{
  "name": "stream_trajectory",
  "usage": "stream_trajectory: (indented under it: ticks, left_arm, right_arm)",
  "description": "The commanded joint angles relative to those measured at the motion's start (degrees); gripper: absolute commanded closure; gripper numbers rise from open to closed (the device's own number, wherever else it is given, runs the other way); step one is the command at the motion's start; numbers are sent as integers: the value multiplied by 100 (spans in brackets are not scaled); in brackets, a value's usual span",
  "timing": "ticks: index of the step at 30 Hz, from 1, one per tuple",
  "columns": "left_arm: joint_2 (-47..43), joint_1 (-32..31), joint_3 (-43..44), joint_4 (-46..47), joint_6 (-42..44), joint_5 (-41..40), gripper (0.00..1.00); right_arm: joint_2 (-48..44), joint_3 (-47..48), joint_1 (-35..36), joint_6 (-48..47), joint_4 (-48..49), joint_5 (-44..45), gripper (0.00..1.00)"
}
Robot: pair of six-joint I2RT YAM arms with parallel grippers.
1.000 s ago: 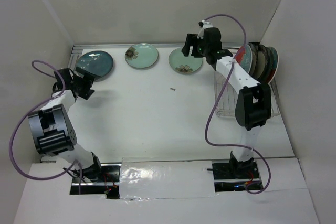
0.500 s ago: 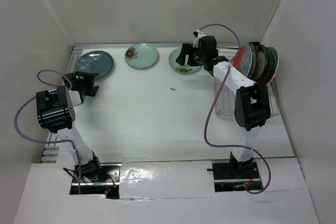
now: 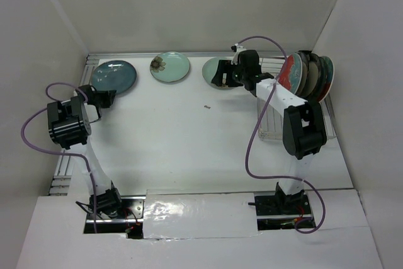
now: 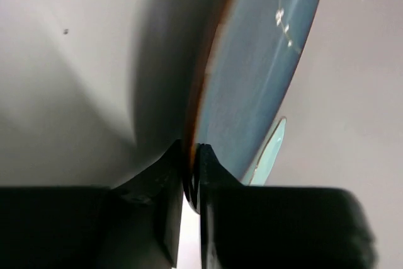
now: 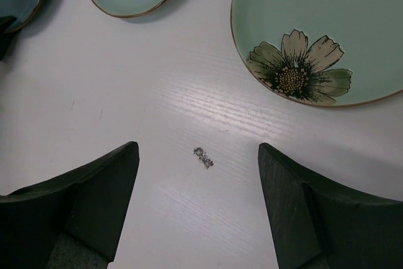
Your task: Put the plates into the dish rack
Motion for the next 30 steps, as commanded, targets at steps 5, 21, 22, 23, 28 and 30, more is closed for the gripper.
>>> stream_trajectory:
  ticks: [5, 21, 22, 23, 28, 30]
  left_arm:
    - [-905, 67, -722, -640, 543, -256, 95]
    - [-3665, -134, -1698, -817, 1678, 2397, 100]
    - [-3744, -213, -1759, -747, 1678, 2547, 100]
    - [-3849, -214, -1759, -694, 1678, 2853, 100]
    - [-3912, -617, -1619, -482, 1810, 3593, 100]
    - [-3912, -899, -1566, -281, 1871, 3822, 100]
  right_arm:
    - [-452, -149, -8, -50, 73, -39, 18]
    - [365, 1221, 159, 372, 204, -2202, 15]
    - [426, 1222, 159, 433, 204, -2272, 15]
    - [427, 1274, 238, 520, 257, -2325, 15]
    - [532, 1327, 414, 644, 371, -2536, 15]
    - [532, 1327, 467, 715, 424, -2607, 15]
